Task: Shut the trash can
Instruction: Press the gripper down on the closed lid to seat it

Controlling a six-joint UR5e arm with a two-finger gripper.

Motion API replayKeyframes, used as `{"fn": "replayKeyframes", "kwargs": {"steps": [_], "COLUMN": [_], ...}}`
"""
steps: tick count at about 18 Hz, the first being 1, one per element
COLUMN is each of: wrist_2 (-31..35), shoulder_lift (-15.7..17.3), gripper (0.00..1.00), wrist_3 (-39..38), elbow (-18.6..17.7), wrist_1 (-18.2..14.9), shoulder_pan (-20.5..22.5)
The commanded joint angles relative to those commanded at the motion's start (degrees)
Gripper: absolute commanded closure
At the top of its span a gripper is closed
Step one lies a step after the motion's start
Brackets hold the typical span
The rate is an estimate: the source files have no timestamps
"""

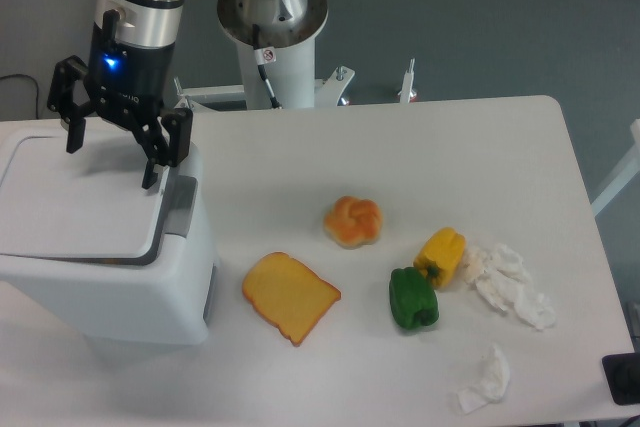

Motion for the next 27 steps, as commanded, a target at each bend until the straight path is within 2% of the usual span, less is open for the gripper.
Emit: {"fn": "replayKeyframes", "kwargs": {"steps": [14, 27], "wrist_2": [-0.3, -0.2], "shoulder_lift": [-2.1, -2.9], "gripper": [0.0, 0.0], "wrist_3": [-4.2, -4.2], "elbow": [1.4, 1.9], "wrist_1": [0.6, 0.6], "shoulder_pan": [0.0, 0.0]}}
